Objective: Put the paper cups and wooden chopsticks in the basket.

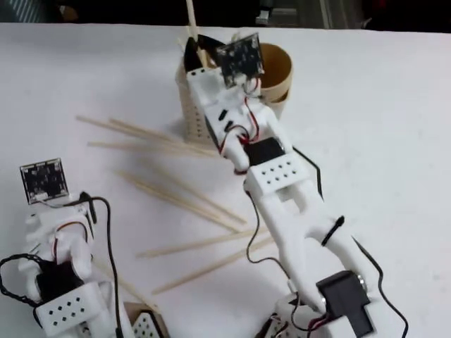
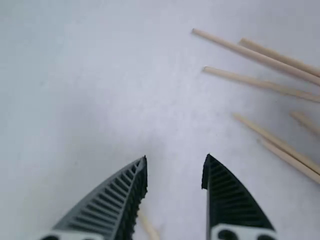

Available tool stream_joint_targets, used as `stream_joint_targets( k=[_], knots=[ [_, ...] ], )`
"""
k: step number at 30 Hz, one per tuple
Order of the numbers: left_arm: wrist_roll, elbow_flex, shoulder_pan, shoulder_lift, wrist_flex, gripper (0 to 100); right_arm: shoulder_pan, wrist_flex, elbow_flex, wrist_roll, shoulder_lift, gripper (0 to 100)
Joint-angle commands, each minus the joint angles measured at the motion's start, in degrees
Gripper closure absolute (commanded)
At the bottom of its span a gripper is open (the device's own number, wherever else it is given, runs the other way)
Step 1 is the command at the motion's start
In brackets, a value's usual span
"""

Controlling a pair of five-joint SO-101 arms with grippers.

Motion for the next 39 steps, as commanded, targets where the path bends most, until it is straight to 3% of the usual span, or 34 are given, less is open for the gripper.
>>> stream_joint_targets(
  k=[1, 7, 13, 23, 28, 33, 39],
  knots=[
    [0.26, -0.26, -0.22, -0.84, -1.32, 81, 2.15, -3.56, 0.00, 0.53, 1.54, 98.1],
    [0.26, -0.26, -0.22, -0.84, -1.32, 81, 4.26, -5.85, -0.35, 0.53, 7.08, 97.2],
    [0.26, -0.26, -0.22, -0.84, -1.32, 81, 4.09, -2.24, -0.18, 0.09, 4.09, 82.1],
    [0.26, -0.26, -1.71, -0.84, -1.76, 81, 1.36, 17.45, -0.18, 0.53, -13.23, 89.3],
    [0.70, -0.26, -4.62, -0.84, -3.43, 81, -3.82, 31.08, -0.26, 0.70, -23.43, 89.1],
    [0.70, -0.26, -4.62, -0.84, -3.60, 81, -12.00, 41.63, -0.26, 7.91, -28.88, 89.3],
    [0.79, -0.26, -4.62, -0.84, -3.60, 81, -18.59, 47.34, -0.18, 9.93, -27.82, 89.3]
  ],
)
